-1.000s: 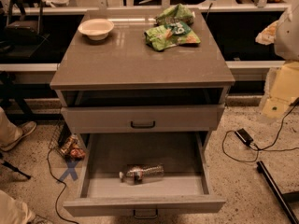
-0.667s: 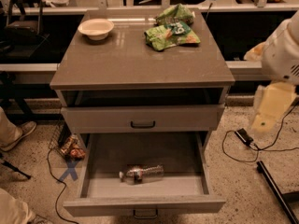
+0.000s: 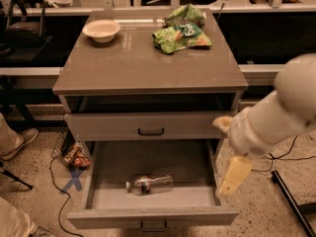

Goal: Pick water bottle from middle drawer and place on counter

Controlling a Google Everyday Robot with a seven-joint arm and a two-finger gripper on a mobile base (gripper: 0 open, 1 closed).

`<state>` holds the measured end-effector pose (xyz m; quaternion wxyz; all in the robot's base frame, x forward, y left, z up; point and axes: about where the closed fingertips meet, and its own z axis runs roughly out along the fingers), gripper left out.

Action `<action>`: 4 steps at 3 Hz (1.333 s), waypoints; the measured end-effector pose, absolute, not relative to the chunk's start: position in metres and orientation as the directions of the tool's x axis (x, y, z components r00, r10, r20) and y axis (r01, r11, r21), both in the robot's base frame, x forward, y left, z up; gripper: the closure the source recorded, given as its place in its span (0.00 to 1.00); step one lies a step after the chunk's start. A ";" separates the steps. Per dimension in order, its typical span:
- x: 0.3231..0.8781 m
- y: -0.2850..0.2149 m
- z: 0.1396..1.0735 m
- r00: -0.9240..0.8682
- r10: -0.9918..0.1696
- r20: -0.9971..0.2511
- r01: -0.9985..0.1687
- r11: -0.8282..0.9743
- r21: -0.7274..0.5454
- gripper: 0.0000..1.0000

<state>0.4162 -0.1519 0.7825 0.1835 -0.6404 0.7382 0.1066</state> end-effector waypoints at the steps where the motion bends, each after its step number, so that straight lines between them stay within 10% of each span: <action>1: 0.410 -0.143 0.745 -0.125 -0.900 -0.417 -0.984 0.165 -0.062 0.00; 4: 0.471 -0.107 0.599 -0.059 -0.843 -0.534 -0.996 0.089 -0.030 0.00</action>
Offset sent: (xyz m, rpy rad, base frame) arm -0.0067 0.0097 -0.0372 0.0135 0.0173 -0.0053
